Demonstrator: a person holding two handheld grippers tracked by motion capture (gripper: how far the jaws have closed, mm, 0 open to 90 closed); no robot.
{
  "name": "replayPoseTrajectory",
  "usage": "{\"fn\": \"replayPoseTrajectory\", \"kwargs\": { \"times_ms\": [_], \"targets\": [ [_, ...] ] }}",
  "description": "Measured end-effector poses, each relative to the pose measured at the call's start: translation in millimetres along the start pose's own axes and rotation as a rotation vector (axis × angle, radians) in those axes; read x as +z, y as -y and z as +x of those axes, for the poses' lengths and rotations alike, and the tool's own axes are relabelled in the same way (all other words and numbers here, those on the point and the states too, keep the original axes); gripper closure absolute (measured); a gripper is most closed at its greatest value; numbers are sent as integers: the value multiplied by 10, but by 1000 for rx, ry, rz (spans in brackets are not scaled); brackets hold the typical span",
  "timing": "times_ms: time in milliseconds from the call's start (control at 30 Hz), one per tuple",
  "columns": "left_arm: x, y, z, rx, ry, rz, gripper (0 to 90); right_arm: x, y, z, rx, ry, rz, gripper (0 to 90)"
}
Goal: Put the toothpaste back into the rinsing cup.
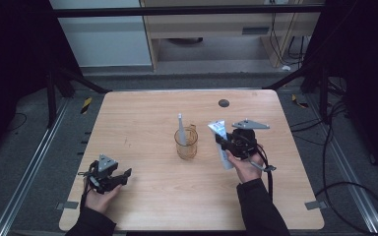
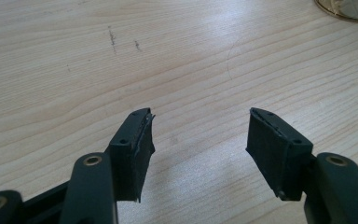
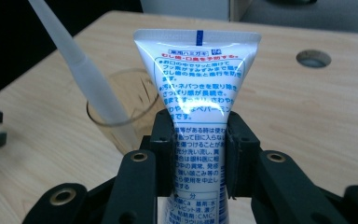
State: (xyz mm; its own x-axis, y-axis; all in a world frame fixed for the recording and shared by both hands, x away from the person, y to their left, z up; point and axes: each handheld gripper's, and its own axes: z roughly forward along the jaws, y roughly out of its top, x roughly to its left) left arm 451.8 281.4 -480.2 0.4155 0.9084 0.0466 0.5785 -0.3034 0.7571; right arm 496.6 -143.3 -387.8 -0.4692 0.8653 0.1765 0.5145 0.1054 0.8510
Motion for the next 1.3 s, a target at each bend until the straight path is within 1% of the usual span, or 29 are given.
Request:
{"fn": "replayPoseTrajectory", "kwargs": {
  "times_ms": [167,267,367,433,533,600,700,833,1000,1200,1300],
  "targets": [
    [-1,1,2,-1,0,-1,397,-8,-91,38,13,-3,-91,695],
    [1,1,2,0,0,-1,397,-8,-135,66,17,7,-160,694],
    [2,2,5,-2,0,-1,397,12,-176,82,20,14,-214,694],
    [0,3,7,-2,0,-1,397,33,-196,91,20,17,-242,693],
    [0,4,9,-3,-1,-3,397,86,-215,95,34,17,-281,693],
    [0,3,10,-2,0,-2,397,118,-219,94,37,20,-296,693],
    [1,3,10,-3,0,-2,397,176,-218,105,36,37,-322,693],
    [0,3,11,-4,0,-3,397,232,-222,123,45,42,-353,693],
    [5,3,10,-5,2,-3,397,288,-255,165,41,42,-380,693],
    [1,3,11,-6,2,-5,397,353,-320,250,46,28,-425,692],
    [2,3,11,-6,2,-5,397,397,-348,294,37,27,-442,692]
  ]
}}
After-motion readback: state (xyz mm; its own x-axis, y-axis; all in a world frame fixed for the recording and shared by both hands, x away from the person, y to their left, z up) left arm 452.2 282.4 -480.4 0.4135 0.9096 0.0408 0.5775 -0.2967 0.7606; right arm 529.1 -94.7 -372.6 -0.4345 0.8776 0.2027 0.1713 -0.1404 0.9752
